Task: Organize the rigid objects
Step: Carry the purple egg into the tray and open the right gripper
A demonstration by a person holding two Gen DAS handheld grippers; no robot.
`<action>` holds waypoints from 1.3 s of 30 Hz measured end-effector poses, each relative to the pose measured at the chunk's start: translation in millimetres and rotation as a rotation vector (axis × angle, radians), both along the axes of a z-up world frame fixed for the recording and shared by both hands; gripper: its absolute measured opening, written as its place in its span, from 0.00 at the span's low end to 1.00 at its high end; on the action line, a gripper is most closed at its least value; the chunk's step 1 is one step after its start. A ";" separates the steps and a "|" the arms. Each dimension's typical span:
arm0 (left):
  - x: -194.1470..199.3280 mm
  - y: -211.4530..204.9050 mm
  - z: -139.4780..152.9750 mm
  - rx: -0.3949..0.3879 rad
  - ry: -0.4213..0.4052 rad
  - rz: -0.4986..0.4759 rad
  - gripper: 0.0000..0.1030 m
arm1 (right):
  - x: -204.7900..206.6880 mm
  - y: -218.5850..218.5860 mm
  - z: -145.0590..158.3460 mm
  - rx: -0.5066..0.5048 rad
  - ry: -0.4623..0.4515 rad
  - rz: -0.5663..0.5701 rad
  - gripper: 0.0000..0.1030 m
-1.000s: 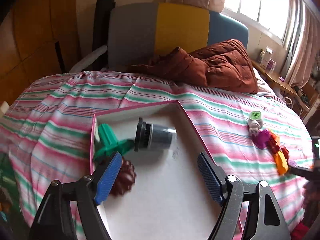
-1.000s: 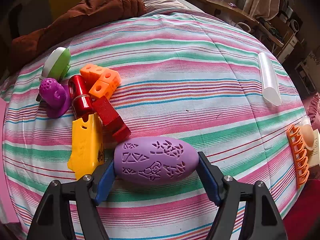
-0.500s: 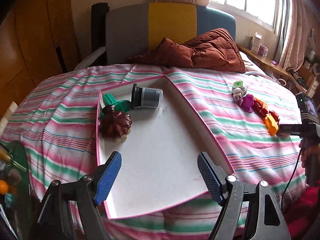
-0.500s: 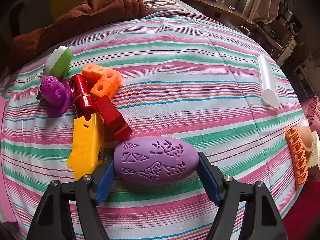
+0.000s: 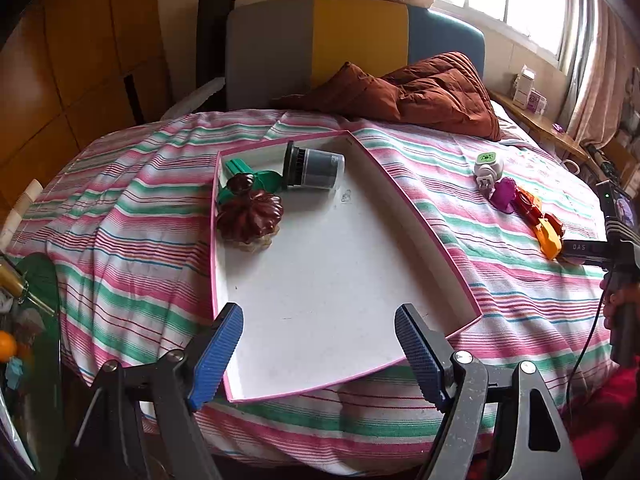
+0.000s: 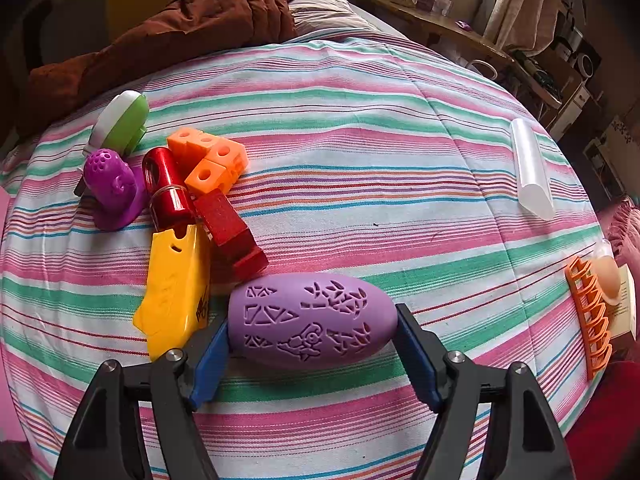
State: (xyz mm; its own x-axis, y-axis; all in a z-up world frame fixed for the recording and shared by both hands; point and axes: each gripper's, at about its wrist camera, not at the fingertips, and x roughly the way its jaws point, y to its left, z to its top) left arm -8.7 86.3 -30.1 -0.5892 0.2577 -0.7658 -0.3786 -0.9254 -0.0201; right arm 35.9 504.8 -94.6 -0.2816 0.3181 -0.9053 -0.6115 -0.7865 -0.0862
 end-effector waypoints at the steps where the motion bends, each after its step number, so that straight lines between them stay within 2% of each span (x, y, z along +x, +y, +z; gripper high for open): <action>1: -0.7 -2.2 0.0 0.003 -0.002 0.004 0.77 | 0.6 -0.3 0.2 -0.001 0.002 -0.001 0.74; 10: -5.6 -30.1 0.3 0.036 -0.001 0.055 0.77 | 5.1 1.6 4.0 -0.048 -0.028 0.012 0.74; 13: -7.9 -42.1 -0.3 0.045 -0.001 0.086 0.77 | 8.3 -12.7 13.5 -0.009 -0.037 0.055 0.74; 16: -10.3 -53.7 -1.4 0.062 -0.007 0.117 0.77 | 10.4 -29.1 33.6 0.036 -0.003 0.107 0.74; 18: -11.3 -60.2 -1.3 0.072 -0.008 0.135 0.77 | 9.6 -41.2 51.1 0.035 0.060 0.159 0.74; 22: -13.3 -68.4 -1.9 0.083 -0.008 0.158 0.77 | -4.9 -85.1 81.7 0.021 0.170 0.314 0.74; 27: -13.1 -72.6 -1.3 0.086 -0.003 0.163 0.77 | -39.3 -172.6 97.7 -0.014 0.238 0.567 0.74; 32: -14.1 -78.0 -1.7 0.089 -0.001 0.172 0.77 | -76.2 -251.7 89.2 -0.035 0.231 0.758 0.74; 36: -17.2 -85.9 -4.4 0.094 -0.008 0.191 0.77 | -106.7 -291.9 71.1 -0.041 0.194 0.849 0.74; 39: -20.7 -91.8 -6.4 0.102 -0.017 0.206 0.77 | -130.0 -311.4 56.9 -0.041 0.154 0.869 0.74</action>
State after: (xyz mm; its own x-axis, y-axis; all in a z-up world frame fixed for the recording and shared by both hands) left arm -29.3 -5.5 -36.6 -0.6249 0.2102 -0.7519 -0.1812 -0.9758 -0.1223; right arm -94.2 193.4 -37.7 -0.5287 -0.0967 -0.8433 0.2013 -0.9794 -0.0139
